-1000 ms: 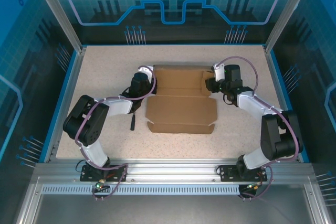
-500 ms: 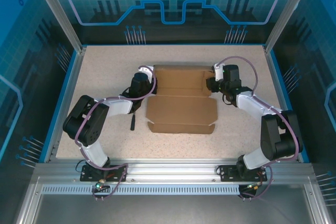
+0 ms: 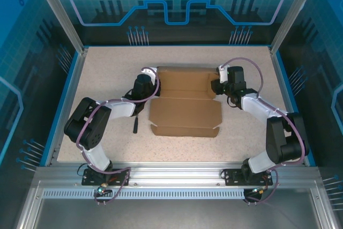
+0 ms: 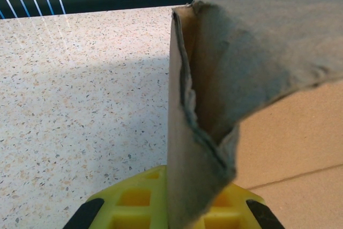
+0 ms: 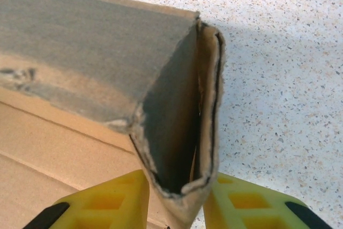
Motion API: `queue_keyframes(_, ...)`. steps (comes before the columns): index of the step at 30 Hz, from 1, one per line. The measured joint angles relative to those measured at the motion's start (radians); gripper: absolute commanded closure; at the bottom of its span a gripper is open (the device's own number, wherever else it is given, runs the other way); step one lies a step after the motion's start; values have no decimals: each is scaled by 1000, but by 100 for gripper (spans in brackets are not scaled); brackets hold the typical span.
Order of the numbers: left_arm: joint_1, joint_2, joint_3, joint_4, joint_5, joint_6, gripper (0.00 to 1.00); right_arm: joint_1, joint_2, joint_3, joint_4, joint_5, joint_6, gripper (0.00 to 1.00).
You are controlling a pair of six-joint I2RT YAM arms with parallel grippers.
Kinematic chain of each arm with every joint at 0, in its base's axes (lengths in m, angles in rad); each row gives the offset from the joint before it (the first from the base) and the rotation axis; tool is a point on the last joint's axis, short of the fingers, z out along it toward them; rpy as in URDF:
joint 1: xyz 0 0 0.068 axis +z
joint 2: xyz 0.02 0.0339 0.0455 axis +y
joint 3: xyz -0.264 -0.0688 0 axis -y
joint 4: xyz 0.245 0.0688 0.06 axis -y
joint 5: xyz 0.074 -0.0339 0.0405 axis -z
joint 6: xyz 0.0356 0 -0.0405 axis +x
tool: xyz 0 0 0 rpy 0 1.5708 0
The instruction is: Fold the paper box
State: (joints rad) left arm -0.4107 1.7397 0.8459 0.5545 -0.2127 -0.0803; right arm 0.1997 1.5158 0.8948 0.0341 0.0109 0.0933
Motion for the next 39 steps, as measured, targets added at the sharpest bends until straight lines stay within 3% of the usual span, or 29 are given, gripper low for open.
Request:
queue_keyframes(6,0,0,0,0,3,0,100,21,15,22,-19,94,43,75)
queue_keyframes(16,-7,0,0,0,21,0,100,109,54,68,-79,373,124,78)
queue_keyframes(27,-12,0,0,0,35,0,100,148,106,151,-181,533,211,77)
queue_keyframes(33,-12,0,0,-1,35,0,100,147,112,160,-189,515,213,71)
queue_keyframes(39,-10,0,0,-8,23,0,100,95,103,143,-164,359,198,66)
